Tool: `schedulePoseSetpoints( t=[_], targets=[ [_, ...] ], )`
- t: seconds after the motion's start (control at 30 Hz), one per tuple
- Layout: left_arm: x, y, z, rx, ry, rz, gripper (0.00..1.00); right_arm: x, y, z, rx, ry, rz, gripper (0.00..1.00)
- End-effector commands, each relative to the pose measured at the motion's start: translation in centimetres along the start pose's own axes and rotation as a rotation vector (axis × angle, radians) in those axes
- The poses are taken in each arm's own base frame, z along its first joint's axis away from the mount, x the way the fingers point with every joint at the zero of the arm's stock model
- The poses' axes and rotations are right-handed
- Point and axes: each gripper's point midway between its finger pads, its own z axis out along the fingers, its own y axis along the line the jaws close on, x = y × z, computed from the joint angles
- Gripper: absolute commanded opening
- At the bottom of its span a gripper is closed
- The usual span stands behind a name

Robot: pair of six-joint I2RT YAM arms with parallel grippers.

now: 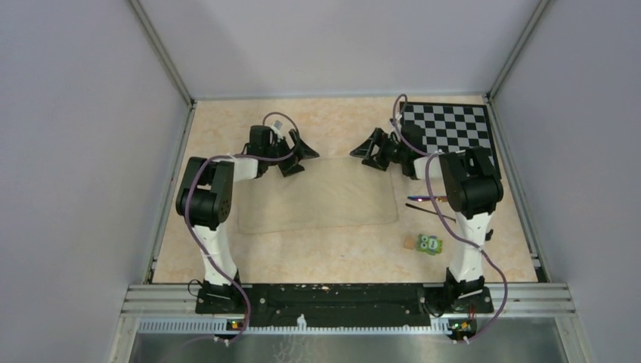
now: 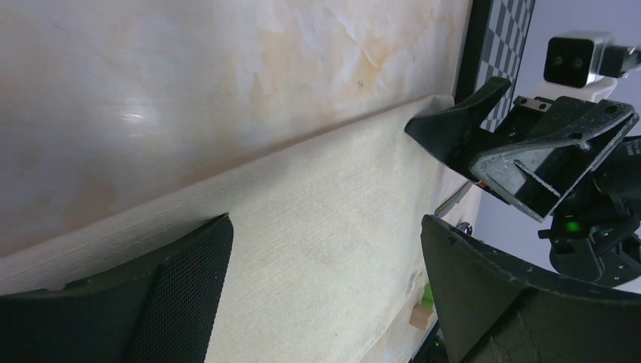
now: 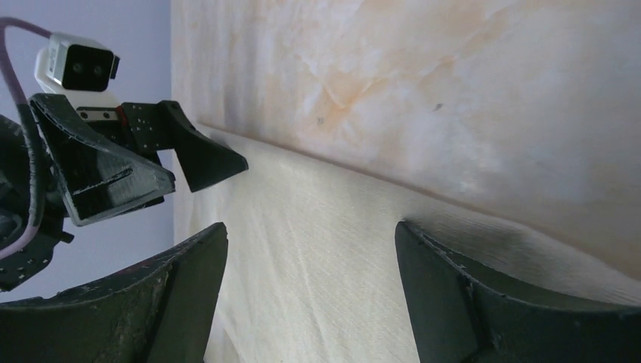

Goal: Fold the napkin into a case and place the utensils inside
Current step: Smooth out the rectangle-folded napkin at the center of the board.

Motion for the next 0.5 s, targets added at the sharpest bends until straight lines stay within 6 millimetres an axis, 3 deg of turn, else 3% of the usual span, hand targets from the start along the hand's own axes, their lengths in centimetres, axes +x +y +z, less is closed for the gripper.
schedulePoseSetpoints(
  t=[0.0, 0.1, 0.27, 0.37, 0.47],
  targets=[
    [-2.5, 3.5, -1.6, -0.060, -0.072, -0.034, 0.99, -1.5, -1.9, -0.9, 0.045, -0.047, 0.010, 0.81],
    [-3.1, 2.3, -3.1, -0.077, -0.070, 0.029, 0.99, -1.7, 0.8, -1.4, 0.024, -0.069, -0.068, 0.81],
    [-2.3, -3.0, -3.5, 0.041, -0.002, 0.102, 0.99, -1.9, 7.1, -1.6, -0.095, -0.101, -0.197, 0.83],
    [-1.9, -4.0, -2.3, 0.060, -0.001, 0.104, 0.99, -1.0, 7.0, 0.0, -0.162, -0.065, -0.132, 0.83],
    [-1.7, -2.5, -0.7, 0.017, -0.015, 0.067, 0.99, -0.3, 5.1, 2.4, -0.177, -0.010, -0.055, 0.83]
  ],
)
